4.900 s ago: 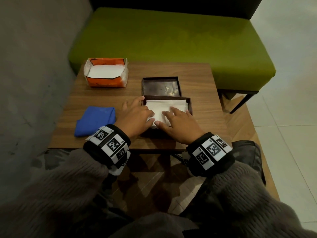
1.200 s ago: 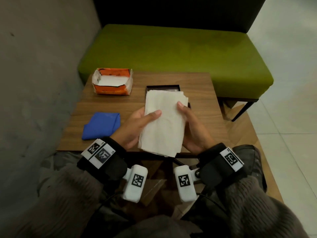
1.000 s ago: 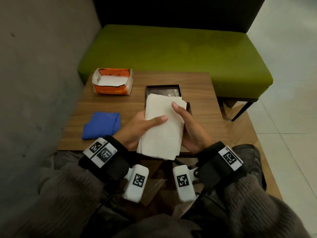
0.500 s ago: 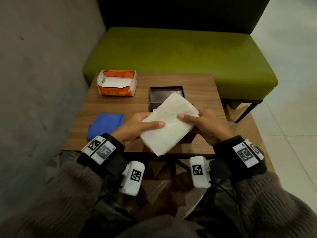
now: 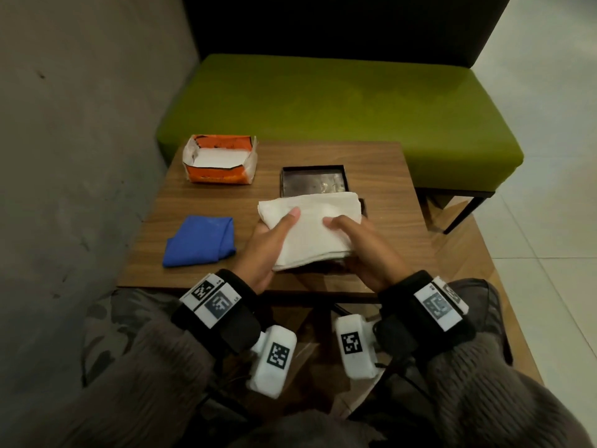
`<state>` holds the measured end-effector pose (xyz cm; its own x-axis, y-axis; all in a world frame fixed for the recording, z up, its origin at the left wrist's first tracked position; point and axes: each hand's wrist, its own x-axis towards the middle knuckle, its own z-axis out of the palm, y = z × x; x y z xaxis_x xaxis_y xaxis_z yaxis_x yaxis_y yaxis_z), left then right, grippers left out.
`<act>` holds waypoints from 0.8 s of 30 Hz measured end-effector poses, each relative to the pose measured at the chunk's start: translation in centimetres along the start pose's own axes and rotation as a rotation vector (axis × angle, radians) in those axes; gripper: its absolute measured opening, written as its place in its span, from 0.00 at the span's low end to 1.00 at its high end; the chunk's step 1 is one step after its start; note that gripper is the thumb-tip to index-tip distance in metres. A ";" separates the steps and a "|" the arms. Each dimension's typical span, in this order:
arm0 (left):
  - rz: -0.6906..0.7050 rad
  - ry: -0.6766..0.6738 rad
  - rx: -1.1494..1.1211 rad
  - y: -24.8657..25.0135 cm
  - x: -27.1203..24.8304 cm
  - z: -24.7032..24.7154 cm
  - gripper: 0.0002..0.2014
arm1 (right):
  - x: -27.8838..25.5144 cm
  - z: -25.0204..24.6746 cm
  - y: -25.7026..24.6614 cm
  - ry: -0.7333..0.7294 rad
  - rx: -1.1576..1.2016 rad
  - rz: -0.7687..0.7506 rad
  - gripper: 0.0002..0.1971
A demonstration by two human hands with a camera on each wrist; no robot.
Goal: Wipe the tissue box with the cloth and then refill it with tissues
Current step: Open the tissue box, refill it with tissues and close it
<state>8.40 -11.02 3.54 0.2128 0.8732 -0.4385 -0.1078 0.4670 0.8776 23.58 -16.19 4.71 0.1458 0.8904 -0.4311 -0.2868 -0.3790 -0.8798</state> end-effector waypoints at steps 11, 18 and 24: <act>0.168 -0.032 0.277 2.2 1.8 0.2 0.17 | 2.3 -1.6 -1.5 0.139 -0.268 -0.116 0.15; 0.436 0.008 0.675 2.8 4.8 0.2 0.20 | 5.0 -3.8 -1.8 0.307 -0.751 -0.358 0.15; 0.450 -0.046 0.956 1.2 4.9 -0.6 0.15 | 4.7 -5.4 -0.1 0.223 -1.194 -0.171 0.19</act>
<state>8.69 -6.11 2.32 0.3822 0.9230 -0.0445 0.6191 -0.2200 0.7539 29.45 -13.32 1.67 0.2891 0.9332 -0.2135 0.7825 -0.3589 -0.5089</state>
